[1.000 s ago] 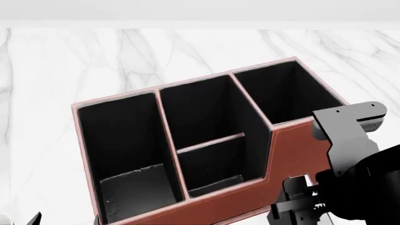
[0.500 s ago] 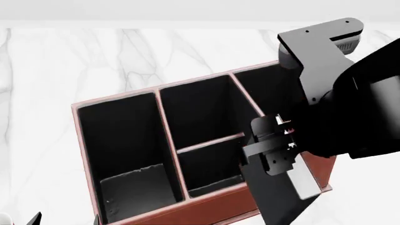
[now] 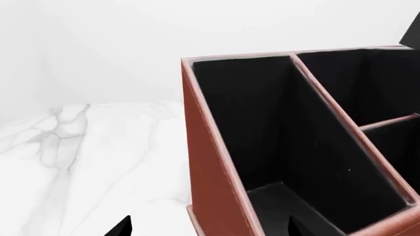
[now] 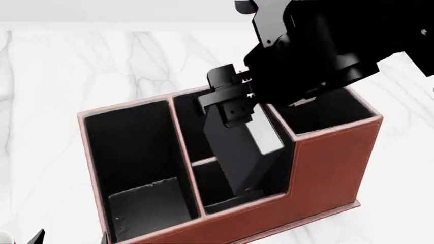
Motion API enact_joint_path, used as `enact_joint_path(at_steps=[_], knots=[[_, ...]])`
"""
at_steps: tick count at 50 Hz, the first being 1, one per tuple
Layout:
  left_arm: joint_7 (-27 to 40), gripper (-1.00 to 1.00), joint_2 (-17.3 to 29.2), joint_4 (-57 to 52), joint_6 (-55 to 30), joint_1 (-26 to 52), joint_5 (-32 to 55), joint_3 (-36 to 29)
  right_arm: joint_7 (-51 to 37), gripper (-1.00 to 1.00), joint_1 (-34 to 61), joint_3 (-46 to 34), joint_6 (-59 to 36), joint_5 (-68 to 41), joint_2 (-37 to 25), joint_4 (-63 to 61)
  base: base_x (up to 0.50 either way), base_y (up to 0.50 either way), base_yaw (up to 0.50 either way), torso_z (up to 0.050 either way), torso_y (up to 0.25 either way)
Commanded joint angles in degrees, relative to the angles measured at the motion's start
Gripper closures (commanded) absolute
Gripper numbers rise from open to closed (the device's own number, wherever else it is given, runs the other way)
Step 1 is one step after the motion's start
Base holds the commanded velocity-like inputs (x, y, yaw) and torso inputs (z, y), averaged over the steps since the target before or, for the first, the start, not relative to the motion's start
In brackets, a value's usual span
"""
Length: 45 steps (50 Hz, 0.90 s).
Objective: Pick up the book and place it in the left compartment of the caddy.
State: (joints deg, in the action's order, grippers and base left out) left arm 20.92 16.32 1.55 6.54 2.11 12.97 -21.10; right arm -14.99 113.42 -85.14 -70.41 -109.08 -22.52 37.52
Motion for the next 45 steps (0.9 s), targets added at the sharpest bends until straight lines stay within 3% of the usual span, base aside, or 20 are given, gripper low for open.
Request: enact_joint_path(at_steps=[1,9,31,45], knots=[[0.2,-1.0,0.1,0.07,0.05,0.12,0.07,-0.17,9.91,1.0,1.45,-1.41,3.41,9.64,12.64,15.05,0.0,0.0,0.0,0.0,0.0],[0.39,-1.0,0.17,0.07,-0.04,0.2,0.1,-0.29,15.3,1.0,1.85,-4.19,4.23,13.09,22.3,26.12,0.0,0.0,0.0,0.0,0.001],[0.6,-1.0,0.39,0.14,-0.06,0.52,0.43,-0.58,3.25,1.0,2.18,-6.84,8.69,-3.41,22.52,14.55,0.0,0.0,0.0,0.0,0.001],[0.66,-1.0,0.64,-0.13,0.07,0.48,0.74,-0.72,-1.03,1.0,-1.82,-6.94,14.19,-4.63,22.52,12.21,0.0,0.0,0.0,0.0,0.001]])
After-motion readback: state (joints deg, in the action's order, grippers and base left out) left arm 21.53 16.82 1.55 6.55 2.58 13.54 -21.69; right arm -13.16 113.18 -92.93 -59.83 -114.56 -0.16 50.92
